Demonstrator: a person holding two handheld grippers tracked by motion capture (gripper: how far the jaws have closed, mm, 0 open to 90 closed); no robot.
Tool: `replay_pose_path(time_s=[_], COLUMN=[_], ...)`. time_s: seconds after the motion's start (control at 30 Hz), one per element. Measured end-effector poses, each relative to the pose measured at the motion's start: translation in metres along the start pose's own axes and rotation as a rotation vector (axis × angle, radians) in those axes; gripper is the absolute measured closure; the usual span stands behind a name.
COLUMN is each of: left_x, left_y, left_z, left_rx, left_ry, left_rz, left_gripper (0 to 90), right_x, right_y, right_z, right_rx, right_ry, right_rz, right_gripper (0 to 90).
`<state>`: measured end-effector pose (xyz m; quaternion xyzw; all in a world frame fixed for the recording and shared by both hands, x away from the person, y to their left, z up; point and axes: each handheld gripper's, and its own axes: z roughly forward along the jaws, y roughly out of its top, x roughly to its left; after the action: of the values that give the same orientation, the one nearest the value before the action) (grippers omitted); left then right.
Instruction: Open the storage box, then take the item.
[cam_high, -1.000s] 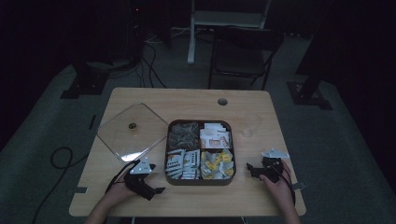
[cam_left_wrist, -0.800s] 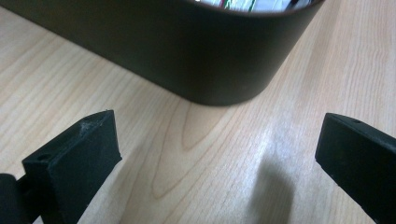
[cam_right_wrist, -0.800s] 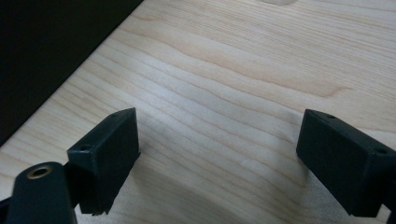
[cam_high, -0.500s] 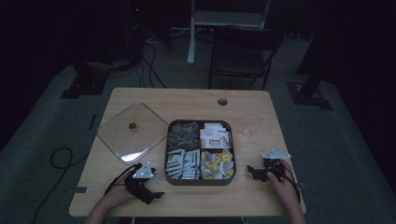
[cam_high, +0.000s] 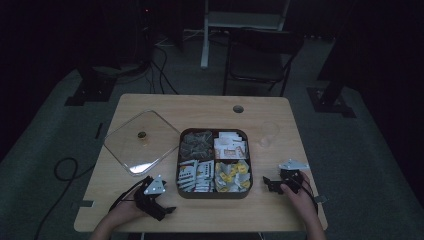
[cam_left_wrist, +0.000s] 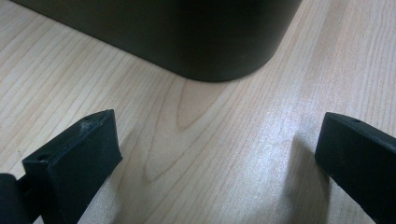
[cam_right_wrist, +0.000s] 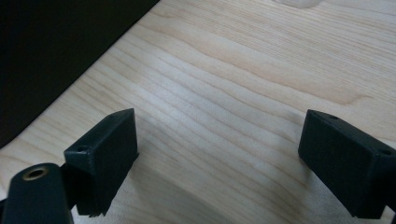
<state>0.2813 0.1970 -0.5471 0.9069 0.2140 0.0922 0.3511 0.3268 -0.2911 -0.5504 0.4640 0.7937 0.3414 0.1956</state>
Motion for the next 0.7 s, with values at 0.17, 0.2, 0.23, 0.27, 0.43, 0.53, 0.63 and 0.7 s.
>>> replay_pose_path(time_s=[0.17,0.2,0.23,0.27,0.43,0.53,0.63,0.7], left_x=[-0.0008,-0.0008,-0.0009,-0.0011,-0.002,-0.0023,-0.0023,-0.0023], left_y=[0.0001,0.0001,0.0002,0.0002,0.0007,0.0008,0.0008,0.0008], left_z=[0.0003,0.0003,0.0004,0.0004,0.0008,0.0009,0.0009,0.0009], left_rx=[-0.002,-0.002,-0.003,-0.002,-0.002,-0.002,-0.003,-0.003], left_ry=[0.006,0.006,0.008,0.01,0.018,0.021,0.021,0.021], left_rz=[-0.008,-0.009,-0.011,-0.013,-0.022,-0.025,-0.025,-0.025], left_gripper=[0.4,0.4,0.4,0.4,0.3,0.3,0.4,0.3], right_x=[0.0,0.0,0.0001,0.0002,0.0006,0.0013,0.0032,0.0041], right_y=[0.0,0.0,0.0,0.0001,0.0,-0.0002,-0.0011,-0.0015], right_z=[0.0,0.0,0.0,0.0001,-0.0001,-0.0004,-0.0013,-0.0019], right_rx=[0.001,0.001,0.001,0.001,-0.001,-0.003,-0.005,-0.003], right_ry=[-0.001,-0.001,-0.001,-0.002,-0.001,0.003,0.004,0.004], right_rz=[0.001,0.0,0.0,0.001,-0.001,-0.007,-0.006,-0.004], right_gripper=[11.3,11.3,11.4,11.4,11.8,12.8,12.8,12.5])
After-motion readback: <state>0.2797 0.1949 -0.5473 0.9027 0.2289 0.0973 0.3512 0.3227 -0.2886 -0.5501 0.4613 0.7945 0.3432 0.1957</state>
